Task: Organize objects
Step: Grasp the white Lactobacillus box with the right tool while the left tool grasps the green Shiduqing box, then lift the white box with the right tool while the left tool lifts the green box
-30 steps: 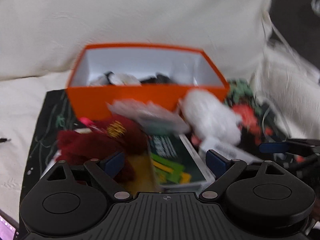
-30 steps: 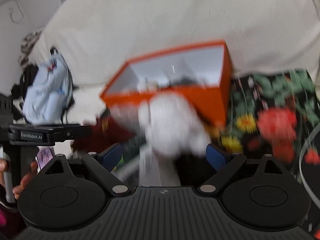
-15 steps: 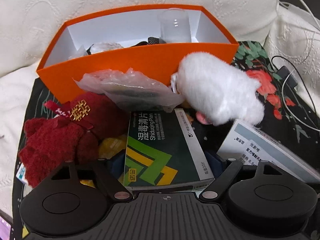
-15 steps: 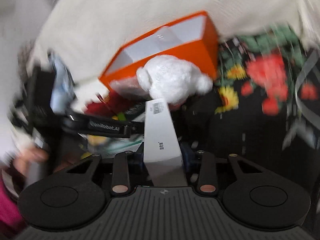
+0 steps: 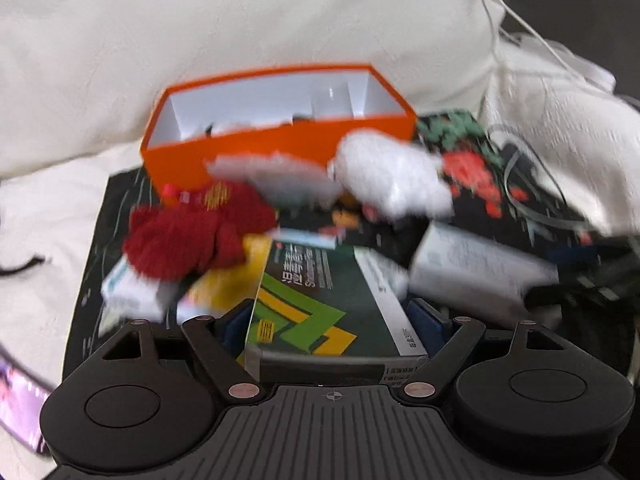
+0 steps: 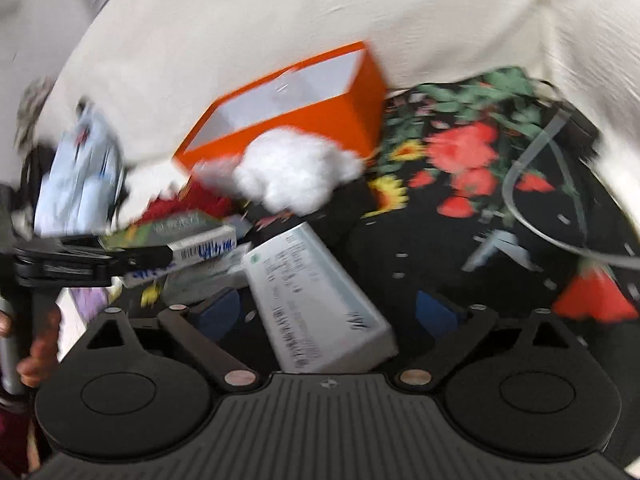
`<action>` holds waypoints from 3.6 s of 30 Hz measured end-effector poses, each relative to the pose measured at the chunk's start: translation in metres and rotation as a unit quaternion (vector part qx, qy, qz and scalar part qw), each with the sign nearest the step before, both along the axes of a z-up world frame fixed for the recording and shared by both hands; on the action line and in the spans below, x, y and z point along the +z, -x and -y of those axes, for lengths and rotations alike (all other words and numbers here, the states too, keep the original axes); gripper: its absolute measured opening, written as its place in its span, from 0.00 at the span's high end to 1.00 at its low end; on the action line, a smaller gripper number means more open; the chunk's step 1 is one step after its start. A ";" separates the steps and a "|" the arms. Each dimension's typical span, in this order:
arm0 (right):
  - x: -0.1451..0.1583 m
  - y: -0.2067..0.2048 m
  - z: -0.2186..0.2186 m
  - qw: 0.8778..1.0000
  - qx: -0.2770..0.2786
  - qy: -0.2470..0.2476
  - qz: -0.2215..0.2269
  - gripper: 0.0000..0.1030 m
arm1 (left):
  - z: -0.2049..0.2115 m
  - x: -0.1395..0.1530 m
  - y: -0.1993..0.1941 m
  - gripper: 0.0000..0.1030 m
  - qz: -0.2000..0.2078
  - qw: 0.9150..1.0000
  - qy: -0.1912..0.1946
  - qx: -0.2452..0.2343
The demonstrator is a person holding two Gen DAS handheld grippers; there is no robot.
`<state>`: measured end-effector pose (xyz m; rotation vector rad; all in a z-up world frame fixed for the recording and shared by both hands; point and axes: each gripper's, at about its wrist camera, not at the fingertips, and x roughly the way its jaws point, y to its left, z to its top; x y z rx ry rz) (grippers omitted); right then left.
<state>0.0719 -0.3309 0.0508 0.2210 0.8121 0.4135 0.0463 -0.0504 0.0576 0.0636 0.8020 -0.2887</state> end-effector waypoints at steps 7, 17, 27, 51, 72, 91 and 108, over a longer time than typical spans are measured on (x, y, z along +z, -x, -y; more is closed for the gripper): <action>-0.017 -0.019 -0.048 0.988 0.069 0.140 -0.007 0.04 | -0.005 -0.031 0.018 0.00 -0.032 0.999 -0.036 0.005; -0.037 -0.037 -0.072 0.980 0.080 0.183 -0.021 0.09 | -0.002 -0.045 0.010 0.00 -0.010 0.999 -0.034 0.012; -0.029 -0.003 -0.063 0.992 0.037 0.124 0.003 0.29 | -0.012 -0.041 0.024 0.00 0.041 0.998 -0.033 0.020; -0.032 0.032 -0.055 0.993 -0.030 0.109 0.036 0.27 | -0.019 -0.049 0.025 0.00 0.043 0.998 -0.031 0.029; -0.019 0.028 -0.053 0.992 -0.047 0.097 0.066 0.34 | -0.022 -0.033 0.037 0.00 0.078 0.997 -0.011 0.027; -0.002 0.036 -0.049 0.994 -0.044 0.048 0.088 0.34 | -0.038 -0.044 0.018 0.00 0.029 0.998 0.026 0.042; 0.004 0.038 -0.050 0.993 -0.045 0.044 0.102 0.34 | -0.040 -0.007 0.042 0.00 0.094 0.994 0.042 0.037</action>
